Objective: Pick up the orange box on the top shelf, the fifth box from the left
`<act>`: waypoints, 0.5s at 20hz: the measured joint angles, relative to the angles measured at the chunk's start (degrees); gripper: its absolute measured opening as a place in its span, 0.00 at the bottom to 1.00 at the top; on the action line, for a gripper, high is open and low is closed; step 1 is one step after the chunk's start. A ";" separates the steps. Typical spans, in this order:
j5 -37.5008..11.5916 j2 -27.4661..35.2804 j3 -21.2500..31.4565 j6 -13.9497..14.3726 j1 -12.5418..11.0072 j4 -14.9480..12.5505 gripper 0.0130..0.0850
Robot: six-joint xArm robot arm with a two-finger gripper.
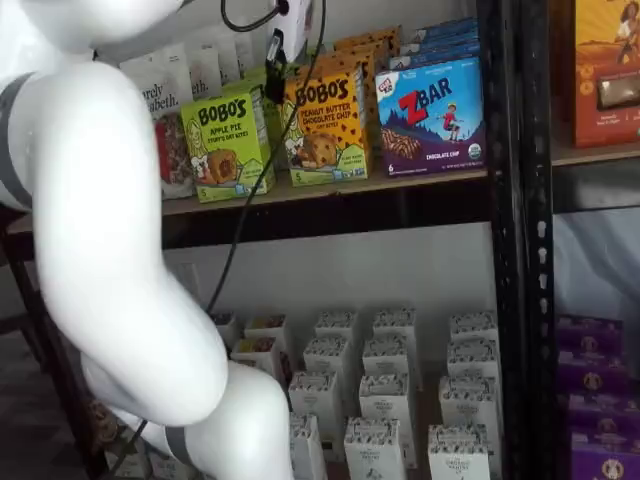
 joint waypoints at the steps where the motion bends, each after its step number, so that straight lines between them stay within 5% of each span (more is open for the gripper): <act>1: -0.74 0.13 0.13 -0.32 -0.13 0.05 1.00; 10: -8.50 1.66 1.98 -3.38 -0.63 -0.58 1.00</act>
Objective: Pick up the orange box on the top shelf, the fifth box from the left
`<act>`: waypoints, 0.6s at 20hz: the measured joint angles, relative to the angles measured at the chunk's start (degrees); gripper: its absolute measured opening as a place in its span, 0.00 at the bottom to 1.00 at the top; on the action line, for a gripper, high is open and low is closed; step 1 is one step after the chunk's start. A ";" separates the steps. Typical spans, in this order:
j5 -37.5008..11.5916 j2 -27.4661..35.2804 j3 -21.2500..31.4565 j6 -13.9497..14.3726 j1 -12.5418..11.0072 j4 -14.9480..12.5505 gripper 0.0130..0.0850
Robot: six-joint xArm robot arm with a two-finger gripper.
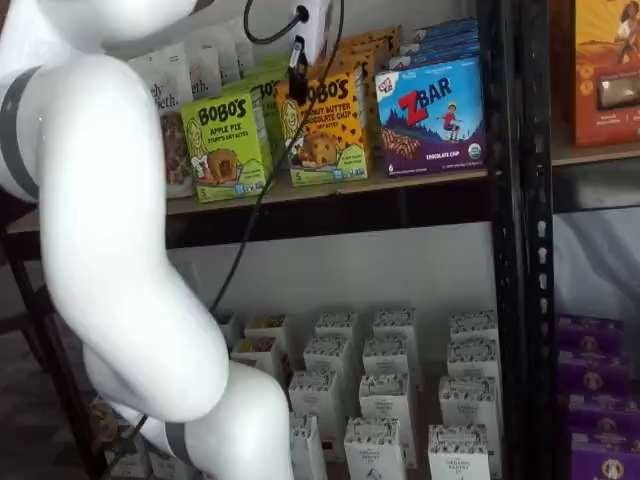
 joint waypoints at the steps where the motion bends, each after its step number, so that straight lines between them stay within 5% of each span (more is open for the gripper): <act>1: -0.75 0.09 0.28 -0.29 0.00 -0.19 1.00; 8: -3.13 1.20 1.75 -1.88 0.53 -3.91 1.00; 12: -0.60 3.08 0.03 -1.91 0.16 -3.21 1.00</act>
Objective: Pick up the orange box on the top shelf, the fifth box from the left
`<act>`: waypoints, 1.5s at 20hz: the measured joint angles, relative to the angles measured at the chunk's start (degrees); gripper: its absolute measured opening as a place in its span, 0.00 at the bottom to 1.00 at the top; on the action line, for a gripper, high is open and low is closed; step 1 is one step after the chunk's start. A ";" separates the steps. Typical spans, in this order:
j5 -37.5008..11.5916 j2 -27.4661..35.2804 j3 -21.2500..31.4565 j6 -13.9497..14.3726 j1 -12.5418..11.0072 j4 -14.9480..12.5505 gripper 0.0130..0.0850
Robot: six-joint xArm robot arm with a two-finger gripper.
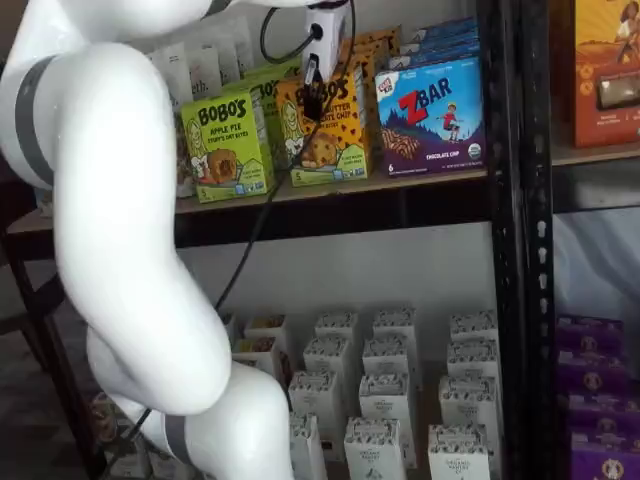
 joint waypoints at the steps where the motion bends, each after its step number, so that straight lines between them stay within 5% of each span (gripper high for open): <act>1: 0.56 0.44 -0.62 0.16 -0.01 0.17 1.00; 5: 2.34 2.36 -3.52 1.07 0.34 0.03 1.00; 11: 2.99 4.96 -7.24 2.45 2.20 -5.75 1.00; 15: 8.11 7.92 -11.74 3.12 2.44 -8.68 1.00; 20: 13.71 10.92 -16.76 3.48 2.12 -9.94 1.00; 30: 14.46 12.09 -18.33 4.55 3.36 -11.36 1.00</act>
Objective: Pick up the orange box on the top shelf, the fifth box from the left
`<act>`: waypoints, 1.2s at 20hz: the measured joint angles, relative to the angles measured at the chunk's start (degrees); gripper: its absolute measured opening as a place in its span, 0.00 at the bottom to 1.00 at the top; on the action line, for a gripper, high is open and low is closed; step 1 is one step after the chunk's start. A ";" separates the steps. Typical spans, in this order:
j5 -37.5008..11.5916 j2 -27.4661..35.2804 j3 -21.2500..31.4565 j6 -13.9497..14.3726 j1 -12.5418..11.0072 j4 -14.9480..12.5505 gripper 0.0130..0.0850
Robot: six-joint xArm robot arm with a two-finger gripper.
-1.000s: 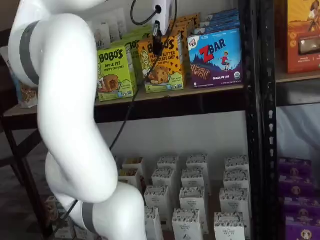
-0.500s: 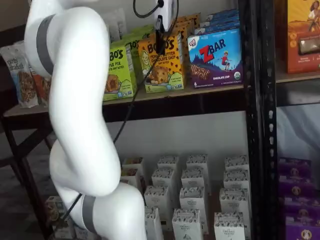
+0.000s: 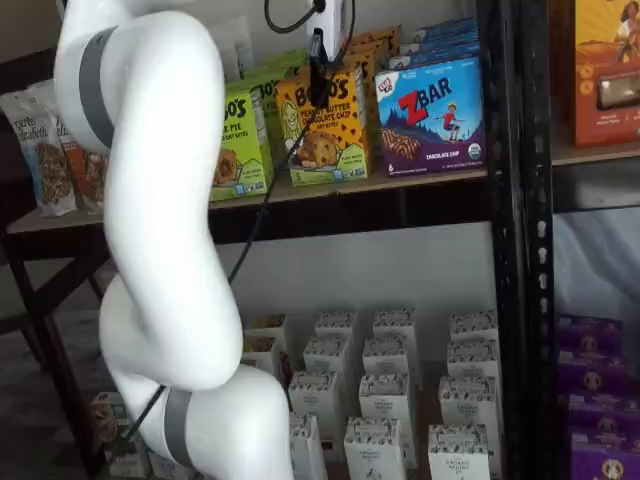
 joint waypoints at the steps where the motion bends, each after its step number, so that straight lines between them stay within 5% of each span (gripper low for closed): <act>1: -0.40 -0.06 0.25 0.15 0.23 -0.13 1.00; 11: -3.58 -0.72 3.12 1.34 2.61 -3.56 1.00; 24: -3.93 -1.07 4.20 1.39 2.66 -2.37 1.00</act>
